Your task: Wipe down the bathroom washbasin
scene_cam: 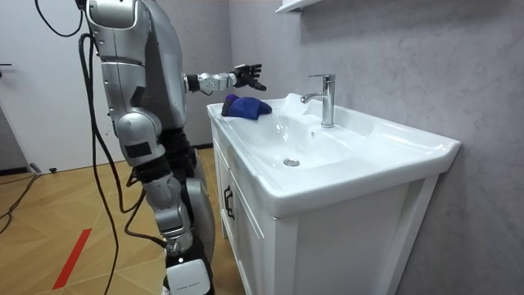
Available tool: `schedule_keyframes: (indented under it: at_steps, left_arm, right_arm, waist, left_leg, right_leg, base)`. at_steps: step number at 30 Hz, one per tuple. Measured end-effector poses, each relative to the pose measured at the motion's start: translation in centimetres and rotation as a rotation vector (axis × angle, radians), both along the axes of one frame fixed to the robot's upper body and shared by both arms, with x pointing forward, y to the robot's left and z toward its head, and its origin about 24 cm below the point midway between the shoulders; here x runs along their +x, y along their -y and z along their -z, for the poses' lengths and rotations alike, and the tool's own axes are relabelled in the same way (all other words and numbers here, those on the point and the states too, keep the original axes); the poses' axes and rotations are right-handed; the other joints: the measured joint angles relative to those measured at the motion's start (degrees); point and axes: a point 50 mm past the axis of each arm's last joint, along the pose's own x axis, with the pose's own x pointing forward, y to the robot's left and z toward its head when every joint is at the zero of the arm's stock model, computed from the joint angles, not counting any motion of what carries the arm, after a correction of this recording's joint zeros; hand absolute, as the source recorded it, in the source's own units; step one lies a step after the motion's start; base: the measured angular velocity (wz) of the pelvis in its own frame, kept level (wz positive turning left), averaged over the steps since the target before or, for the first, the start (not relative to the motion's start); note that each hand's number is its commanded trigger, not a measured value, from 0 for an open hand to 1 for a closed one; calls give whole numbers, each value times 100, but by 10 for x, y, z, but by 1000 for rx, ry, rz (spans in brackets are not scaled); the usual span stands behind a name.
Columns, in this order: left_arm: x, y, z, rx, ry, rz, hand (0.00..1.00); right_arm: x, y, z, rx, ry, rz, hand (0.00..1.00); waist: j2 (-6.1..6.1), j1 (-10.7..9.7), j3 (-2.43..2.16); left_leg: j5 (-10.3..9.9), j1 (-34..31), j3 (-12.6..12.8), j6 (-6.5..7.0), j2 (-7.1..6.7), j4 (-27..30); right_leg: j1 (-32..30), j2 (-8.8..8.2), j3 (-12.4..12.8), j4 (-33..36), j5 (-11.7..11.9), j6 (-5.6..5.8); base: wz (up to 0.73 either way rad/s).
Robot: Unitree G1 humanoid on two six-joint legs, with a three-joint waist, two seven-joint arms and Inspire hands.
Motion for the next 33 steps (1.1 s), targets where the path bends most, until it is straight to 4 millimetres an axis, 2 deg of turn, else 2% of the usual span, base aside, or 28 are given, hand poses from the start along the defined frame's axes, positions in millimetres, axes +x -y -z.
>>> schedule_keyframes:
  at_steps: [6, 12, 25, 33]
  left_arm:
    - [-1, -4, -12, 11, 52, -16, 0]
    - [0, -4, -12, 10, 50, -5, 0]
    - [0, -4, -12, 10, 49, 3, 0]
    - [-3, -11, -15, 15, 59, -23, 0]
  right_arm:
    - [-3, 1, 0, -6, -5, 10, 0]
    - [-10, 0, 0, -3, -26, 17, 0]
    - [-11, -1, 1, 2, -32, 23, 0]
    - [-18, 0, 1, 8, -72, 25, 0]
  waist:
    - [24, 1, 4]
    - [16, 6, 14]
    - [20, 6, 16]
    - [35, 44, 24]
  left_leg:
    - [0, 15, 1, 0, 0, -1]
    - [0, 12, 0, 0, 0, 0]
    - [0, 4, 1, 0, 0, 1]
    - [0, 19, -3, 0, -2, 1]
  right_leg:
    - [12, -1, -10, 3, 0, 0]
    - [3, -4, -28, 2, -1, 1]
    - [0, -4, -31, -3, -1, 1]
    - [-2, -8, -38, 2, -6, 2]
  base:
    - [0]
    - [0]
    - [0]
    - [0]
